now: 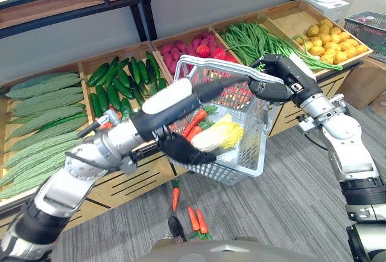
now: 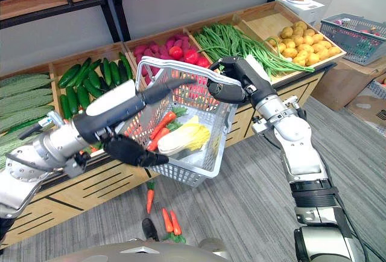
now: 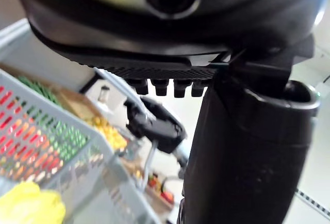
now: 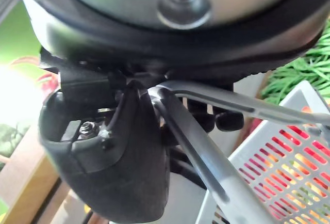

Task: Pick vegetable in the basket

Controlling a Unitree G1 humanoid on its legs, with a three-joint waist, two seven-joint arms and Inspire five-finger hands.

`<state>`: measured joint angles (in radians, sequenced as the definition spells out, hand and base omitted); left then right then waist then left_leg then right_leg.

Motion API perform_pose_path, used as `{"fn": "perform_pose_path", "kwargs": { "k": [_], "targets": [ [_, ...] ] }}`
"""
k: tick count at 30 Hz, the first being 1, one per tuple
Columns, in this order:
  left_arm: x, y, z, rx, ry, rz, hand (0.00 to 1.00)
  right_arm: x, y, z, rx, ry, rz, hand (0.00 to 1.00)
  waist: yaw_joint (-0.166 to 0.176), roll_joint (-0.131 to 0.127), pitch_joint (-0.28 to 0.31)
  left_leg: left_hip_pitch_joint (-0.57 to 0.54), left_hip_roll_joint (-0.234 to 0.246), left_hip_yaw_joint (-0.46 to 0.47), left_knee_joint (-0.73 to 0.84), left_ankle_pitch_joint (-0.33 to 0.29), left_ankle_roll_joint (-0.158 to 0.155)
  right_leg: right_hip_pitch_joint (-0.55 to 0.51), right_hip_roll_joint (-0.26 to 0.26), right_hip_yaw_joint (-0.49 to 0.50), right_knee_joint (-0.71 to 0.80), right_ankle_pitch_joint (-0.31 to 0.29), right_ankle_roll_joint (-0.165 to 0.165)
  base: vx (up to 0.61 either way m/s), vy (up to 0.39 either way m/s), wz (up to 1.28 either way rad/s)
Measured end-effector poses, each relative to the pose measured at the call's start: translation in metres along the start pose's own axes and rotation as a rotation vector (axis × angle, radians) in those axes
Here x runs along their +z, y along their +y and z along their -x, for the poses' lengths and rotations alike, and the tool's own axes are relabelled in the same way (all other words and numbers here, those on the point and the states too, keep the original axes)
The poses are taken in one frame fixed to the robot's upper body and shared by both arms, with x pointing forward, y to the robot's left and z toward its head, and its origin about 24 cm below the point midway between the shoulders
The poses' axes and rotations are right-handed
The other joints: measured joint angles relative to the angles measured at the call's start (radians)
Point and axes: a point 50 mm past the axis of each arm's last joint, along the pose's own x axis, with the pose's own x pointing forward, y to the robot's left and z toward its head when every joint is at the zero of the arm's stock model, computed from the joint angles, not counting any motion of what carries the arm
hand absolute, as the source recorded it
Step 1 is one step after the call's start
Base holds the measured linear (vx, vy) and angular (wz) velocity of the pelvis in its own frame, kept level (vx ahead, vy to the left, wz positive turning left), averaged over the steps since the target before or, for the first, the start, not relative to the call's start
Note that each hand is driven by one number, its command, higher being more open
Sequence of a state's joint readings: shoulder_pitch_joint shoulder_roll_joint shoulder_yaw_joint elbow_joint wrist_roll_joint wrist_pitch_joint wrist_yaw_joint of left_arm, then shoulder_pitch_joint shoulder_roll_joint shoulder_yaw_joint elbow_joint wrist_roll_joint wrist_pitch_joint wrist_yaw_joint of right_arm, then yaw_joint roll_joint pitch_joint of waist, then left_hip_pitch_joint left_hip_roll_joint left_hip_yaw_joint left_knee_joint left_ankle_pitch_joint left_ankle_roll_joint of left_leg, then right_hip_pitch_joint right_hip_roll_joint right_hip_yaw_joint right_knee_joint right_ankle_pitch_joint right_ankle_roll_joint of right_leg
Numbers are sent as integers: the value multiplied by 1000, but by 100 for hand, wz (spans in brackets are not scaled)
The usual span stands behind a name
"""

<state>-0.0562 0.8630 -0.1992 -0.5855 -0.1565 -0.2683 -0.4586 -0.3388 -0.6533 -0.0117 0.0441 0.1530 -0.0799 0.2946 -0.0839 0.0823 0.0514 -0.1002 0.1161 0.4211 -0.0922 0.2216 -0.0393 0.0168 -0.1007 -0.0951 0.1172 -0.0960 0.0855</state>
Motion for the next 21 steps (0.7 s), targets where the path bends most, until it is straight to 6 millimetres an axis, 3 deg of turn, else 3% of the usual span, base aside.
{"fn": "perform_pose_path", "kwargs": {
  "k": [3,6,9,12,15,21],
  "targets": [
    [3,-6,4,-77,17,8,100,0,-4,-3,-13,6,17,0,6,1,0,2,1,3,0,-1,-2,0,0,3,1,0,-1,-2,7,-1],
    [7,11,9,2,13,-37,100,0,-9,-3,-46,9,27,0,14,1,0,2,1,3,0,-2,-2,0,0,3,2,0,-1,0,0,0],
    [10,46,25,290,14,-133,100,-1,-20,2,-98,12,30,0,24,0,0,2,0,2,0,-2,-2,0,0,3,2,0,-1,0,0,0],
    [2,67,44,561,43,-145,100,-5,-32,13,-196,25,18,0,28,-1,0,2,0,-3,0,-1,-2,3,-1,-1,3,0,0,0,0,3],
    [-11,76,63,696,121,-147,100,-14,-48,32,-295,68,18,0,30,-4,1,2,-2,-9,0,-1,-1,6,-2,-8,2,3,5,0,0,6],
    [-37,73,96,870,295,-123,100,-22,-68,64,-427,120,32,0,23,-8,1,2,-1,-10,0,-1,-2,7,0,-9,0,2,3,0,0,0]
  ]
}}
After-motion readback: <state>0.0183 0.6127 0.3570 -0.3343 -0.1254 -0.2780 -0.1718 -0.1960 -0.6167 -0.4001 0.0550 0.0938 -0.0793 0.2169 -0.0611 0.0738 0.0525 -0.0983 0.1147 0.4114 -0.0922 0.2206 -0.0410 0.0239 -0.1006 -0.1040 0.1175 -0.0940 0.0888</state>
